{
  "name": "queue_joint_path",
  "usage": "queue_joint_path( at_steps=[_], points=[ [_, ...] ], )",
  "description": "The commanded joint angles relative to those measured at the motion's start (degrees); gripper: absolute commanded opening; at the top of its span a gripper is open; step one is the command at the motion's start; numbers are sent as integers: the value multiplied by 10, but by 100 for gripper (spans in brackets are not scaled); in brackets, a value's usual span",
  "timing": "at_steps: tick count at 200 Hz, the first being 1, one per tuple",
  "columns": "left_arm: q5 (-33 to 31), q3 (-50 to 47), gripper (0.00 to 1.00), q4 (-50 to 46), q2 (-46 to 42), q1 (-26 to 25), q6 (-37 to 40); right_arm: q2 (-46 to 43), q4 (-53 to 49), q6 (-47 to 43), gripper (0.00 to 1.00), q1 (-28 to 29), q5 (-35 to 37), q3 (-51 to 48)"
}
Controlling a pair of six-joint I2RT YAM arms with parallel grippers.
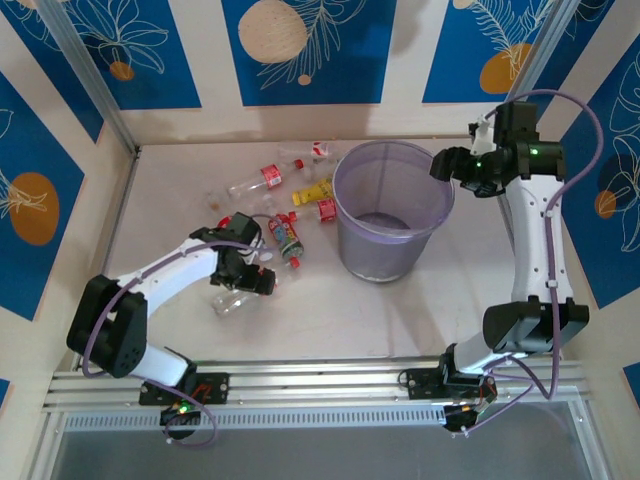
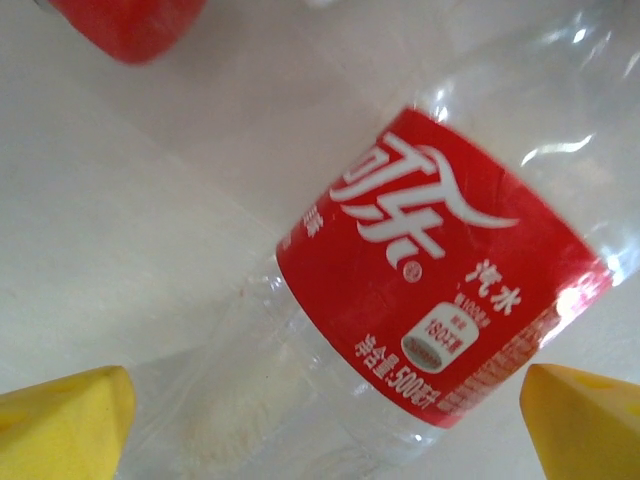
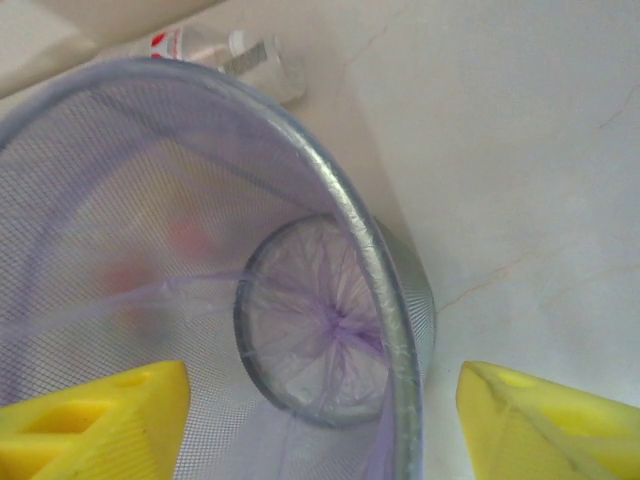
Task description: Put the plastic bottles in the bin
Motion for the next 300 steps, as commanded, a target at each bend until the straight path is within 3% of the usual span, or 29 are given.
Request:
queue_joint_path(
  at_steps=[1, 66, 89, 134, 179, 218, 256, 300],
  points=[
    [7, -11, 95, -24, -8, -12, -8, -30, 2, 15, 72, -4, -22, 27],
    [-3, 6, 72, -24, 44, -43, -2, -65, 33, 29, 72, 43, -51, 36],
    [1, 15, 59, -22, 55, -54, 0, -71, 31, 31, 73, 59, -57, 41],
    [5, 40, 48, -27, 11, -59, -3, -75, 20, 25, 73, 104, -45, 60],
    [2, 106, 49, -29, -58, -59, -2, -66, 42, 37, 73, 197, -59, 73],
    [-8, 189, 52, 40, -108, -54, -11, -35, 101, 65, 73, 276, -98, 76],
    [23, 235, 53, 125, -118, -55, -32, 17, 177, 93, 73, 355, -113, 82],
    [64, 231, 53, 184, -129, -55, -55, 98, 214, 96, 76, 395, -118, 122]
  ],
)
